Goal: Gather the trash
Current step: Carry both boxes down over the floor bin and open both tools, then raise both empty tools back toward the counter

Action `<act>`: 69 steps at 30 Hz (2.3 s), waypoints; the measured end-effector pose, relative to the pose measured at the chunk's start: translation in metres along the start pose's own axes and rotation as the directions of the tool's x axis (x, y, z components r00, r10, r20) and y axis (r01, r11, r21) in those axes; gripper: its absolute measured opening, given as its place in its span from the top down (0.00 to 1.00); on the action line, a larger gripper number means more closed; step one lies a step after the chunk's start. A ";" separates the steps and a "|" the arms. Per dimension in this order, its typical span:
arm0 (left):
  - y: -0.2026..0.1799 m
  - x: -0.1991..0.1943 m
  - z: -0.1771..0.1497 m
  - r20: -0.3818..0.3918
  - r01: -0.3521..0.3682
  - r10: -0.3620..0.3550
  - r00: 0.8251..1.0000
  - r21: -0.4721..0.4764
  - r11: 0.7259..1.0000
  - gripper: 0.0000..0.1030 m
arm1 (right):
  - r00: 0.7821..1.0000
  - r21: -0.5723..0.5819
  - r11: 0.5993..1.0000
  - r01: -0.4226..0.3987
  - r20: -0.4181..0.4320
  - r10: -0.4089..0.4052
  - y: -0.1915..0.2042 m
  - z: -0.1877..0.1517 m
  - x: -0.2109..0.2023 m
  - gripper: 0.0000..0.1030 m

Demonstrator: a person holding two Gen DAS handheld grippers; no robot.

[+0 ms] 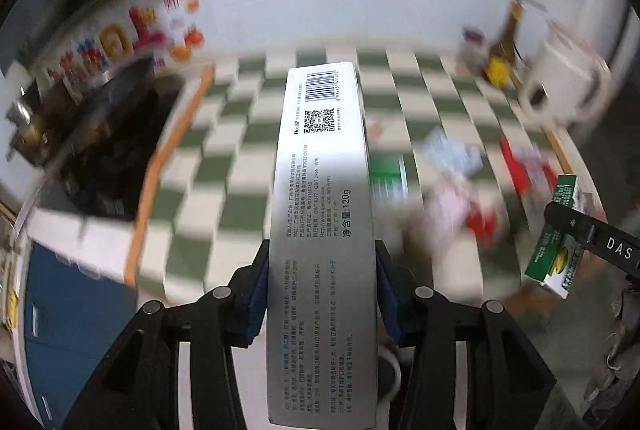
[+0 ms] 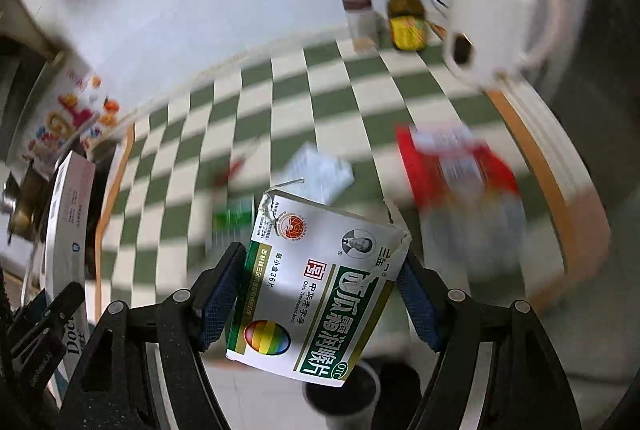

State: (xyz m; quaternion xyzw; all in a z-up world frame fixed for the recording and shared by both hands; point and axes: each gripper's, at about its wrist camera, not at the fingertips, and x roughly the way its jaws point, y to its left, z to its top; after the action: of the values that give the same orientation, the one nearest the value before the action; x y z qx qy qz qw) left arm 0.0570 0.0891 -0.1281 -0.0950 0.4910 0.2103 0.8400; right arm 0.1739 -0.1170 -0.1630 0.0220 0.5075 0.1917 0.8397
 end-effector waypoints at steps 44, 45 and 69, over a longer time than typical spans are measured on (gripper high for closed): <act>-0.008 0.380 -0.382 -0.595 -0.005 -0.047 0.802 -0.086 0.996 0.09 | 0.792 -0.133 0.981 0.143 -0.579 -0.194 -0.124 -0.432 0.385 0.00; -0.009 0.375 -0.382 -0.597 -0.007 -0.048 0.801 -0.089 0.996 0.09 | 0.795 -0.143 0.978 0.150 -0.571 -0.205 -0.120 -0.430 0.375 0.00; -0.005 0.126 -0.312 -0.546 0.067 -0.114 0.830 -0.105 0.992 0.09 | 0.866 -0.190 0.976 0.103 -0.466 -0.182 -0.050 -0.325 0.073 0.00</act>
State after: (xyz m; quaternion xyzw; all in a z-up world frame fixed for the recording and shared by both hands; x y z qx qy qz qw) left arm -0.1317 0.0028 -0.3936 -0.2087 0.6981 0.1537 0.6675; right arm -0.0611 -0.1894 -0.3930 -0.1311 0.6834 0.1682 0.6982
